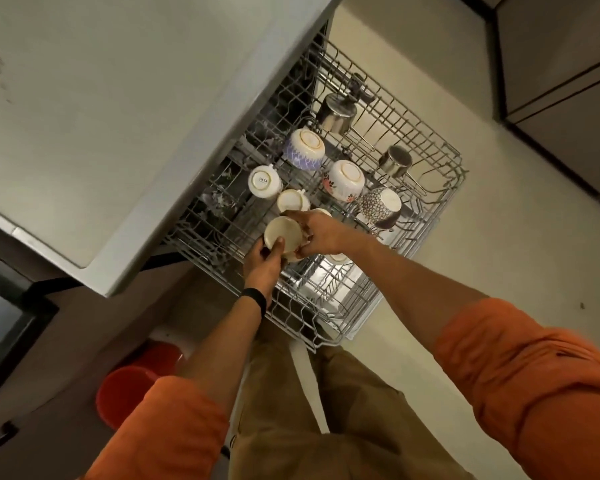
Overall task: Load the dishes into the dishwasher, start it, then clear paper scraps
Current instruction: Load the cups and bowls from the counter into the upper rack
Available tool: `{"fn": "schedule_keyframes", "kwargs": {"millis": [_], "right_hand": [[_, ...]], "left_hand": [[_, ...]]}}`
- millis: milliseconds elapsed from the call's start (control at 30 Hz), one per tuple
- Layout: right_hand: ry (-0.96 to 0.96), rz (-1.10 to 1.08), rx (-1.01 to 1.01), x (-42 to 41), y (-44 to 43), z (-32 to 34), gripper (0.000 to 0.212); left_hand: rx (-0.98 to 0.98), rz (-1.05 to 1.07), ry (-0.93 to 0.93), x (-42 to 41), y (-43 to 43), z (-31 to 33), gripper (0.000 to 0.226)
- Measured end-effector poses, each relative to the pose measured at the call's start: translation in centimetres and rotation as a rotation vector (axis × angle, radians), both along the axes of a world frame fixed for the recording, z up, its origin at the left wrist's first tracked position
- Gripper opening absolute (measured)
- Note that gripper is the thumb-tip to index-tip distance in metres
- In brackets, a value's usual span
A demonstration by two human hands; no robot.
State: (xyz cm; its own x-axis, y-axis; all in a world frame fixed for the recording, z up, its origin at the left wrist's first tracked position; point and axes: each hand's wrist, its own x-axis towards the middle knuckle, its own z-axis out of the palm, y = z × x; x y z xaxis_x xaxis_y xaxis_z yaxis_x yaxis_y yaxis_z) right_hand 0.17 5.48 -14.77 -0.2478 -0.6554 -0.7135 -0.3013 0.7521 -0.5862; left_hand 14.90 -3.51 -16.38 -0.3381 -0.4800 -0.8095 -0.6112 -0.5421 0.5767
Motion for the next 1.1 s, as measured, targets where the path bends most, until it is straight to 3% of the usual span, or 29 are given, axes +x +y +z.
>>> {"fn": "schedule_keyframes", "kwargs": {"millis": [167, 300, 400, 800, 1000, 1100], "right_hand": [[-0.046, -0.006, 0.013, -0.2, 0.1, -0.5, 0.093], [-0.115, -0.094, 0.018, -0.7, 0.3, 0.0, 0.065], [-0.065, -0.168, 0.002, -0.7, 0.3, 0.0, 0.051], [-0.039, -0.181, -0.050, -0.5, 0.4, 0.0, 0.049], [-0.025, -0.179, -0.067, -0.8, 0.5, 0.1, 0.048], [-0.040, -0.193, -0.067, -0.2, 1.0, -0.2, 0.050]], "left_hand": [[0.012, -0.013, -0.001, -0.1, 0.1, -0.4, 0.034], [0.018, 0.005, 0.011, 0.0, 0.3, -0.8, 0.031], [0.001, -0.009, 0.000, -0.2, 0.2, -0.9, 0.029], [-0.086, 0.010, 0.038, 0.4, 0.8, -0.7, 0.031], [-0.137, -0.001, 0.053, 0.5, 1.1, -0.9, 0.021], [-0.168, -0.078, 0.037, 0.9, 1.3, -1.9, 0.043]]}}
